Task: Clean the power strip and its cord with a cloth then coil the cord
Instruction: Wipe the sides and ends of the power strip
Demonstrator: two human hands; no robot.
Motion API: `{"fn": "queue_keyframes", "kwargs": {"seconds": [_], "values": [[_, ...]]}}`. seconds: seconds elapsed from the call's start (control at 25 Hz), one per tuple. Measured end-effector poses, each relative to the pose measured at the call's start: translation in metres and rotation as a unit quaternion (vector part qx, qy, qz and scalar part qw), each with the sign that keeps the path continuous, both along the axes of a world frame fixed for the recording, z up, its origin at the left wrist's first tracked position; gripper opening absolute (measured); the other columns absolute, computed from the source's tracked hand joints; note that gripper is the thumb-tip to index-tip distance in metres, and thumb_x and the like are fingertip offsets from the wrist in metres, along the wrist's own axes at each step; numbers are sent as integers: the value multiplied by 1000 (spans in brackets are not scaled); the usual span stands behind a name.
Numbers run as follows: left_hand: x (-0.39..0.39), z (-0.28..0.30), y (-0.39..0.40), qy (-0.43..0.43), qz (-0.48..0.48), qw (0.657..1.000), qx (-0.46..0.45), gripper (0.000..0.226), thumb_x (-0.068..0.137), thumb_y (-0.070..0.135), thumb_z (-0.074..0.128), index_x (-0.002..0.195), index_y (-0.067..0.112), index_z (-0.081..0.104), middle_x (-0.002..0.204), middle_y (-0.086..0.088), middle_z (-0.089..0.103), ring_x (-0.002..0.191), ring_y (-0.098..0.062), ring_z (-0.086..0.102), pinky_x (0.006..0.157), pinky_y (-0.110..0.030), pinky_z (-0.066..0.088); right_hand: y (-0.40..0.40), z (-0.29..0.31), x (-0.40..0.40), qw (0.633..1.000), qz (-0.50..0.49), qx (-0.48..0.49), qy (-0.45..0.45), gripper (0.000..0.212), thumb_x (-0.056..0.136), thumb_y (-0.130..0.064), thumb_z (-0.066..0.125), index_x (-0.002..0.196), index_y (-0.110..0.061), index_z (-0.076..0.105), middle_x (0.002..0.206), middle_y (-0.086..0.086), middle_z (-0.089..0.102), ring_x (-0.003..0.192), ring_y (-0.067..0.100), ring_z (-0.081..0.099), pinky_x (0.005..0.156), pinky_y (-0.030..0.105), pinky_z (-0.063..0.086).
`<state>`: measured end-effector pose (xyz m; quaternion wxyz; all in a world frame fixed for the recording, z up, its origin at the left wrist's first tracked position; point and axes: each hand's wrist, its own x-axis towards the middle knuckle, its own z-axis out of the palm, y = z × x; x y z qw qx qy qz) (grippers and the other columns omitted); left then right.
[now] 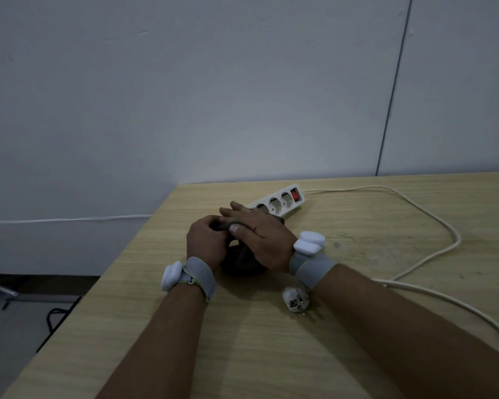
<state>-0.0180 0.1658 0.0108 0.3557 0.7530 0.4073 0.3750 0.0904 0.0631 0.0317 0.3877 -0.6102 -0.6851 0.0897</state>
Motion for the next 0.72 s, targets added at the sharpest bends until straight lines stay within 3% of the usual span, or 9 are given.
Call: {"fn": "queue_keyframes", "kwargs": {"seconds": [0.12, 0.24, 0.28, 0.44, 0.6, 0.72], "values": [[-3, 1, 0, -26, -13, 999, -32, 6, 78, 27, 73, 82, 24, 72, 72, 11, 69, 71, -14, 66, 61, -26, 48, -2, -1, 17, 996, -40, -9, -84, 41, 102, -30, 35, 143, -28, 40, 154, -12, 30, 145, 6, 15, 116, 38, 7], [-3, 3, -4, -63, -19, 995, -73, 20, 69, 47, 80, 77, 30, 73, 66, 12, 72, 59, -3, 66, 47, -18, 49, -2, -4, 40, 976, -202, -29, -82, 44, 101, -31, 39, 145, -29, 37, 153, -6, 32, 143, 17, 25, 116, 34, 19], [-3, 4, -5, -69, -18, 994, -79, 21, 69, 49, 80, 75, 31, 72, 65, 12, 72, 58, -3, 66, 47, -18, 50, 0, -5, 40, 974, -214, -23, -69, 44, 100, -31, 41, 144, -27, 39, 153, -3, 34, 140, 20, 29, 114, 32, 22], [-4, 1, -2, -94, -24, 988, -118, 19, 71, 43, 80, 77, 25, 76, 70, 5, 74, 67, -15, 71, 62, -34, 59, 3, -9, 28, 990, -97, 9, -104, 44, 98, -31, 47, 141, -26, 44, 152, -3, 34, 140, 21, 28, 115, 39, 22], [-3, 3, -3, -85, -17, 989, -124, 26, 67, 50, 80, 74, 26, 75, 68, 8, 73, 59, -8, 68, 54, -28, 55, 0, -4, 37, 977, -181, -7, -117, 42, 97, -36, 46, 139, -36, 44, 155, -7, 28, 143, 20, 21, 113, 46, 21], [-2, 1, -1, -87, -32, 989, -119, 20, 70, 44, 80, 76, 25, 76, 71, 5, 74, 66, -13, 71, 62, -33, 57, 0, -2, 30, 989, -92, 6, -114, 42, 97, -31, 49, 139, -31, 46, 153, -6, 32, 142, 19, 23, 113, 47, 19]]}}
